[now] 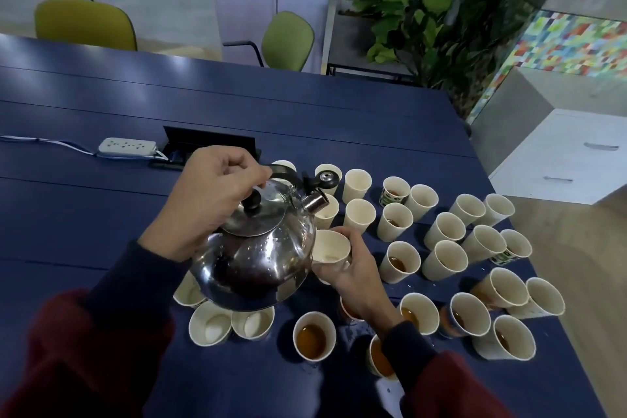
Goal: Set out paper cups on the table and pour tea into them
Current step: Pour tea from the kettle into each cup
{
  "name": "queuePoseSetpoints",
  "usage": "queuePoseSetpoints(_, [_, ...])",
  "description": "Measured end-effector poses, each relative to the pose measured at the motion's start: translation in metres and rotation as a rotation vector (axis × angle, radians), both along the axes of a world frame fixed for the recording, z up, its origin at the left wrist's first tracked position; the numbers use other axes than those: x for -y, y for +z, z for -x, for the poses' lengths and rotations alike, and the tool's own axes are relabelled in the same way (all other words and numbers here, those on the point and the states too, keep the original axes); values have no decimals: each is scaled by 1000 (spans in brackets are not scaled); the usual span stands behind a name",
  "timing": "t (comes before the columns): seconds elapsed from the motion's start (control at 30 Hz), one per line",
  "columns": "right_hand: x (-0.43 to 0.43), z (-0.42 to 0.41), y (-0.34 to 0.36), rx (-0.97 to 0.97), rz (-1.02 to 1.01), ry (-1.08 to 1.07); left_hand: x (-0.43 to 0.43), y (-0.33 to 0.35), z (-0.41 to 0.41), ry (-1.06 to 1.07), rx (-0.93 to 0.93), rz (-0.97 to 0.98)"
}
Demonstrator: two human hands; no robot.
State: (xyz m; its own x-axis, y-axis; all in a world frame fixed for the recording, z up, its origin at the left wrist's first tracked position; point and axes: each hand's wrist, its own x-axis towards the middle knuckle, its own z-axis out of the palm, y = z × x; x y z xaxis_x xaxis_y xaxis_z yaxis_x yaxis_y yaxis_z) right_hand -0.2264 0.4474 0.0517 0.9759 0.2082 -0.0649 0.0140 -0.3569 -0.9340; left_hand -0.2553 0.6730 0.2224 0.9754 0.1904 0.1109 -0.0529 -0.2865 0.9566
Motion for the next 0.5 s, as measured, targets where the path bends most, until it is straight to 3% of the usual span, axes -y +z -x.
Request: queuePoseSetpoints(0.5, [-4,9,4,14,106,36,9,4,9,-43,-7,-331])
